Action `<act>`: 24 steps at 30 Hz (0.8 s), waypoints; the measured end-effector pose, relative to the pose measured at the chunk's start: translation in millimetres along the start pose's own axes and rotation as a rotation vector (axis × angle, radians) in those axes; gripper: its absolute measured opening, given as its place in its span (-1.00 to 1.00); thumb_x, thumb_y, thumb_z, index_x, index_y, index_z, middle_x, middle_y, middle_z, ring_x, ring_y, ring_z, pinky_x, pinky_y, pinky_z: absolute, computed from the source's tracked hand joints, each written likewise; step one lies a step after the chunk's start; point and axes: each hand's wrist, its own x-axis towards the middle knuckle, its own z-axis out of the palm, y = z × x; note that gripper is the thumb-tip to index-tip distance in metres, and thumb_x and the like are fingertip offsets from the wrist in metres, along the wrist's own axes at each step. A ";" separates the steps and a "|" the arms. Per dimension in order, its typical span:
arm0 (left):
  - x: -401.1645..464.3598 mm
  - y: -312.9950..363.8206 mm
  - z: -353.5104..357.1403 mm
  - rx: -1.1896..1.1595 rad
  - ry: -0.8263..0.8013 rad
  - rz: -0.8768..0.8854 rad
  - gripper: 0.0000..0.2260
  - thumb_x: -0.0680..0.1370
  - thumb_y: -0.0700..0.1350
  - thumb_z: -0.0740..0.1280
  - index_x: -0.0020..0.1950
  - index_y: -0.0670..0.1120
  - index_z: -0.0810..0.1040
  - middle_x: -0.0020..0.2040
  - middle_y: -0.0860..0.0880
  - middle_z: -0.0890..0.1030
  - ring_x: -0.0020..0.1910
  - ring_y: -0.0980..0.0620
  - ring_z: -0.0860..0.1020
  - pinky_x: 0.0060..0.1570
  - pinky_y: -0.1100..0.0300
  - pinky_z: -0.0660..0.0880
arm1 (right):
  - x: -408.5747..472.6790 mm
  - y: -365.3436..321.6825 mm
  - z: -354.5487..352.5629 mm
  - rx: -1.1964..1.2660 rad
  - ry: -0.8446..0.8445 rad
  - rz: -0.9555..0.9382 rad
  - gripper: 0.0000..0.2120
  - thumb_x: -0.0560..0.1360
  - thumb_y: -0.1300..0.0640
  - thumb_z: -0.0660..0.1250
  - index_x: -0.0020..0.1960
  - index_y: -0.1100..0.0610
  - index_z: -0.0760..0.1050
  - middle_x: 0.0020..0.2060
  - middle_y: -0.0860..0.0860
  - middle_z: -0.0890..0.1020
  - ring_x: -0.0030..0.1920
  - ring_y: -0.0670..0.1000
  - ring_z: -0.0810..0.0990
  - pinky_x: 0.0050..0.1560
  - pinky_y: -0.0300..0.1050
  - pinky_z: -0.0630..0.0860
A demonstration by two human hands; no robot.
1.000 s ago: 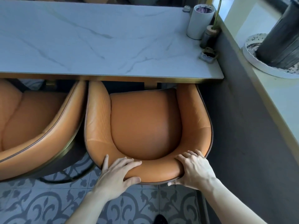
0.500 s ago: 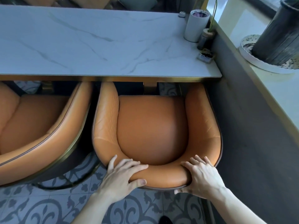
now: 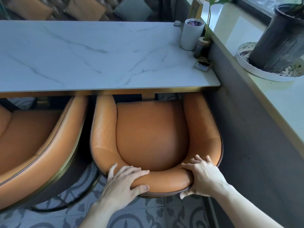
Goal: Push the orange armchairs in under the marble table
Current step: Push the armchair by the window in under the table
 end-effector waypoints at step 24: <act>-0.9 29.1 -2.1 0.060 -0.110 -0.097 -0.48 0.53 0.43 -0.02 0.49 0.36 0.13 0.53 0.22 0.25 0.53 0.16 0.08 0.51 -0.17 -0.22 | -22.3 -8.4 2.5 -0.047 -0.005 0.042 0.07 0.30 -0.56 0.35 0.63 -0.08 0.08 0.59 0.12 0.24 0.64 0.19 0.03 0.59 0.36 -0.08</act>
